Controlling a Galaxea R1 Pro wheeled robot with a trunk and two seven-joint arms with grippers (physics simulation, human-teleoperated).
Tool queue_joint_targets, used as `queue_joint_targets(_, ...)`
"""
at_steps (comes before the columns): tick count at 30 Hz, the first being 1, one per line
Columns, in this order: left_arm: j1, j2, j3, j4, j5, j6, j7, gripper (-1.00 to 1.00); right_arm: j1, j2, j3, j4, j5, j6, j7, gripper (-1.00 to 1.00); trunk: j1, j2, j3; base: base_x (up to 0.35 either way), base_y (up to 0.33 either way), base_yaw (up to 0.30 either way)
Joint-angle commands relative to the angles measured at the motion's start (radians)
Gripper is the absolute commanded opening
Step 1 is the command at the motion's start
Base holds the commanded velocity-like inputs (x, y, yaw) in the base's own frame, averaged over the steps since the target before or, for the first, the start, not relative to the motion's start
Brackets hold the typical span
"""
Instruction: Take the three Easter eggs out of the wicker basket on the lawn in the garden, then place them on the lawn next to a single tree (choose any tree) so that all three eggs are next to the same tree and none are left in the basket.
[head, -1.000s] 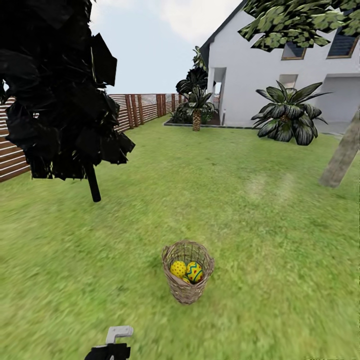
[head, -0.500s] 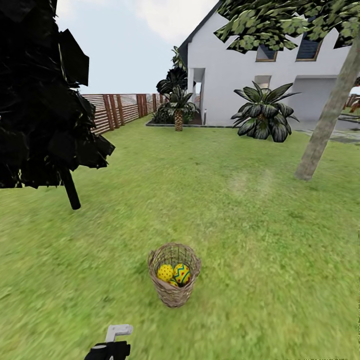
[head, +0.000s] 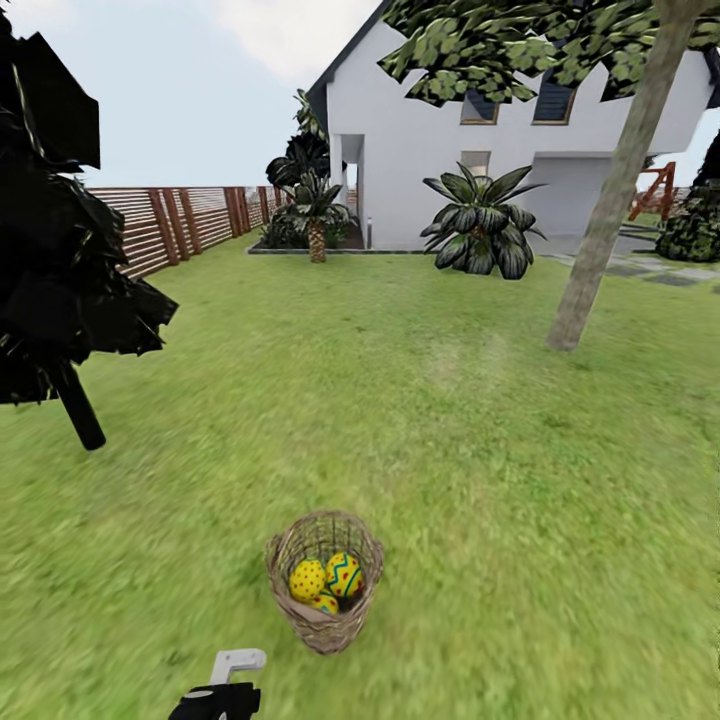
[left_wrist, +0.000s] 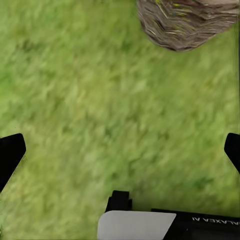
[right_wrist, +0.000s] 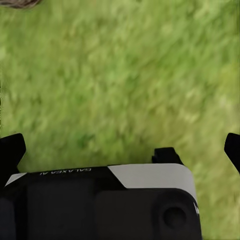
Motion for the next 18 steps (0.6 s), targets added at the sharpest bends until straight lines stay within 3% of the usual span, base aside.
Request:
queue_joint_targets(1, 0.0, 0.0, -0.001, -0.002, 0.004, 0.005, 0.004, 1.0, 0.0, 0.001, -0.005, -0.002, 0.001, 0.006, 0.0, 1.0, 0.001, -0.001, -0.002, 0.303, 0.145, -0.247)
queue_joint_targets(8, 0.0, 0.0, 0.0, -0.001, 0.004, 0.006, 0.005, 1.0, 0.0, 0.002, -0.004, -0.002, 0.002, 0.005, 0.0, 1.0, 0.001, -0.001, -0.004, 0.254, 0.19, -0.111)
queue_joint_targets(18, 0.0, 0.0, 0.0, -0.001, 0.004, 0.007, 0.005, 1.0, 0.0, 0.002, -0.004, -0.003, 0.002, 0.004, 0.0, 1.0, 0.001, -0.001, -0.004, 0.068, 0.292, -0.008)
